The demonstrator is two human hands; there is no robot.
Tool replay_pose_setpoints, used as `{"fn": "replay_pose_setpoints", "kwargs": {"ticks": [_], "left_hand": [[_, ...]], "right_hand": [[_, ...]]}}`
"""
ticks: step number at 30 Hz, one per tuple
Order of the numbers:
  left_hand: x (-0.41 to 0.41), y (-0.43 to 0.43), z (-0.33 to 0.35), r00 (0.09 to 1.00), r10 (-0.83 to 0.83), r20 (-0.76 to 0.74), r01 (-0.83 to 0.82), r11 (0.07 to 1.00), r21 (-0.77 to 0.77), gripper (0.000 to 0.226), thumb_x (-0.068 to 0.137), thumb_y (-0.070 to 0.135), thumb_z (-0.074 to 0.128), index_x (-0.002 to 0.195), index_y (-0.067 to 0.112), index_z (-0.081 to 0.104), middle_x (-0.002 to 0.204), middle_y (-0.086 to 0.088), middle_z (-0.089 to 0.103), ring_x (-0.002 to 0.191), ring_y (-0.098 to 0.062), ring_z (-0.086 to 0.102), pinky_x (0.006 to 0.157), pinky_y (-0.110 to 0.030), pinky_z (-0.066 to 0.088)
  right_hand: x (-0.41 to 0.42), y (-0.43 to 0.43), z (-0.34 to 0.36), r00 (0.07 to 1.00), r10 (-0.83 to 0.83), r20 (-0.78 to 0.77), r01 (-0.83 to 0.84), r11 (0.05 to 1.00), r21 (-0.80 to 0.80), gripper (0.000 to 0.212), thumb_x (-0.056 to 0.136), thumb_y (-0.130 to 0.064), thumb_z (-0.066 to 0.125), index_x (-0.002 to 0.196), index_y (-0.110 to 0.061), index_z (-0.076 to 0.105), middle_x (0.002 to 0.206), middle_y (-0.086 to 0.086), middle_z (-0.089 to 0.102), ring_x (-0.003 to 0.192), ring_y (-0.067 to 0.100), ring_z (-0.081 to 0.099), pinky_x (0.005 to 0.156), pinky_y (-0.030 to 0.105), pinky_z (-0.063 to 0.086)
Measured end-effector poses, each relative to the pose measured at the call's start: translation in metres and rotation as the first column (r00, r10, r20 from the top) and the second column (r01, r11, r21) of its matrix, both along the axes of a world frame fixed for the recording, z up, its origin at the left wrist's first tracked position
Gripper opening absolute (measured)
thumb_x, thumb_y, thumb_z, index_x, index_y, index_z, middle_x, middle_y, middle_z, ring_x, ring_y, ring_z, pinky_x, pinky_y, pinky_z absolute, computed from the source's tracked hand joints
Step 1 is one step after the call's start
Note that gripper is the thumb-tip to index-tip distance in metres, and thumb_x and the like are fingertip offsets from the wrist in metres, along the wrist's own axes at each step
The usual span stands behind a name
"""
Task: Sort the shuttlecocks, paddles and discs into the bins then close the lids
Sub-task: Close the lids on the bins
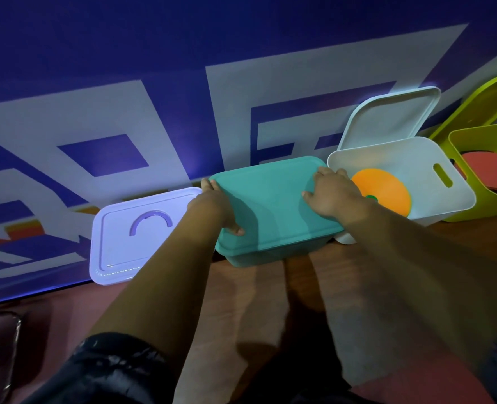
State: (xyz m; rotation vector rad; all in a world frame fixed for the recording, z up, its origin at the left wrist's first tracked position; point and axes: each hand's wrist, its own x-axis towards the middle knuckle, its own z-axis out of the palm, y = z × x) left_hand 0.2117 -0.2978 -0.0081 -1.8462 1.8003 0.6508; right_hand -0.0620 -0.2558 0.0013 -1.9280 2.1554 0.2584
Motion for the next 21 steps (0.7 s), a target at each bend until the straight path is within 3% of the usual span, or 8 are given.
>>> {"fn": "replay_pose_setpoints", "kwargs": {"ticks": [5,10,14,17,21], "left_hand": [[-0.007,0.012,0.003,1.000,0.001,0.029,0.002,0.997,-0.072,0.165,0.058,0.062,0.096,0.163,0.006,-0.018,0.171,-0.020,-0.022,0.158,-0.047,0.010,0.126,-0.058,0.027],[-0.014,0.030,0.012,1.000,-0.005,0.017,0.007,0.995,-0.102,0.141,0.073,0.054,0.091,0.166,0.005,-0.004,0.172,-0.021,-0.015,0.156,-0.046,0.015,0.123,-0.057,0.030],[-0.026,0.044,0.026,0.999,-0.043,-0.018,0.039,0.987,-0.158,0.125,0.081,0.050,0.086,0.165,0.002,0.007,0.173,-0.021,-0.009,0.154,-0.044,0.019,0.121,-0.055,0.031],[-0.043,0.054,0.037,0.994,-0.081,-0.072,0.067,0.982,-0.179,0.114,0.083,0.049,0.084,0.163,0.003,0.019,0.172,-0.020,0.007,0.154,-0.044,0.022,0.123,-0.054,0.030],[-0.075,0.069,0.043,0.981,-0.124,-0.150,0.097,0.980,-0.173,0.095,0.083,0.048,0.083,0.155,0.006,0.037,0.154,-0.015,0.037,0.139,-0.039,0.040,0.114,-0.052,0.042]], "right_hand": [[-0.001,0.012,-0.003,0.998,-0.027,0.048,0.028,0.999,-0.020,0.067,0.105,-0.051,0.047,0.156,-0.008,0.041,0.169,0.008,0.027,0.141,0.039,0.037,0.114,0.048,0.040],[-0.009,0.030,-0.005,0.995,-0.033,0.092,0.041,0.995,-0.086,0.046,0.101,-0.039,0.054,0.136,-0.008,0.056,0.145,0.015,0.046,0.126,0.038,0.048,0.107,0.046,0.045],[-0.022,0.037,0.001,0.991,-0.027,0.135,0.039,0.995,-0.090,0.045,0.100,-0.035,0.055,0.134,-0.007,0.060,0.138,0.014,0.051,0.123,0.038,0.049,0.105,0.045,0.046],[-0.039,0.036,0.005,0.979,-0.022,0.204,0.040,0.996,-0.084,0.045,0.100,-0.035,0.056,0.136,-0.009,0.063,0.138,0.013,0.054,0.124,0.038,0.052,0.107,0.046,0.047],[-0.064,0.035,0.004,0.955,0.064,0.290,-0.044,0.996,-0.076,0.041,0.097,-0.031,0.062,0.134,-0.013,0.067,0.137,0.010,0.056,0.124,0.036,0.055,0.107,0.045,0.047]]}}
